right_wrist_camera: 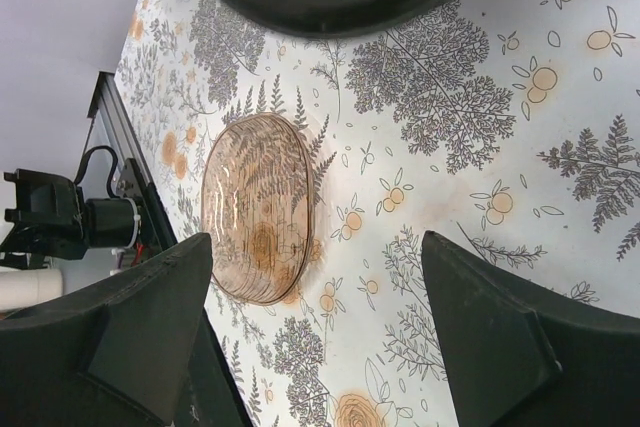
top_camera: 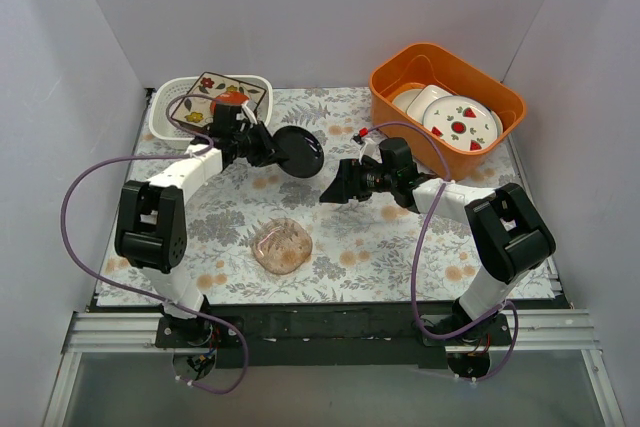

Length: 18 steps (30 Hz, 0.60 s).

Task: Place the plates into the plastic bin on the countertop
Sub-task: Place the plate in the plastic bin.

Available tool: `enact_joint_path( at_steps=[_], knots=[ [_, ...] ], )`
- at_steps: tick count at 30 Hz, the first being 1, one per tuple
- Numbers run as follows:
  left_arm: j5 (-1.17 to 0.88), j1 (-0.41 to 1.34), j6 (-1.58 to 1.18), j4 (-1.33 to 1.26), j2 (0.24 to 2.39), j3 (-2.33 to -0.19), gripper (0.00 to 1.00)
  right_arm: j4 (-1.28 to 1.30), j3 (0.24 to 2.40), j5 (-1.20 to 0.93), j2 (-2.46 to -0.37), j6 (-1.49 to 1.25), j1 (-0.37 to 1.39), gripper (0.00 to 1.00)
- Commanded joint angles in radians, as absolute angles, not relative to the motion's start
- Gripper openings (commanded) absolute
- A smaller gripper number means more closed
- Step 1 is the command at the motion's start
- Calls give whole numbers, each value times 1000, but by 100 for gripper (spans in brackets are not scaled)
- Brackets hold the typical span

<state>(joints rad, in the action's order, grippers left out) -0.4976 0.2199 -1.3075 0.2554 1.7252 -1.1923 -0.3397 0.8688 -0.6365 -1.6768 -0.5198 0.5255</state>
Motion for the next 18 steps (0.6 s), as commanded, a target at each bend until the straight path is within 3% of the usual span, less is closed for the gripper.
enact_joint_path(
  at_steps=[1, 18],
  knots=[
    [-500, 173, -1339, 258, 1752, -1317, 0, -339, 876, -658, -1657, -500, 522, 92],
    [-417, 6, -1437, 287, 1885, -1532, 0, -330, 893, -666, -1680, -499, 520, 91]
  ],
)
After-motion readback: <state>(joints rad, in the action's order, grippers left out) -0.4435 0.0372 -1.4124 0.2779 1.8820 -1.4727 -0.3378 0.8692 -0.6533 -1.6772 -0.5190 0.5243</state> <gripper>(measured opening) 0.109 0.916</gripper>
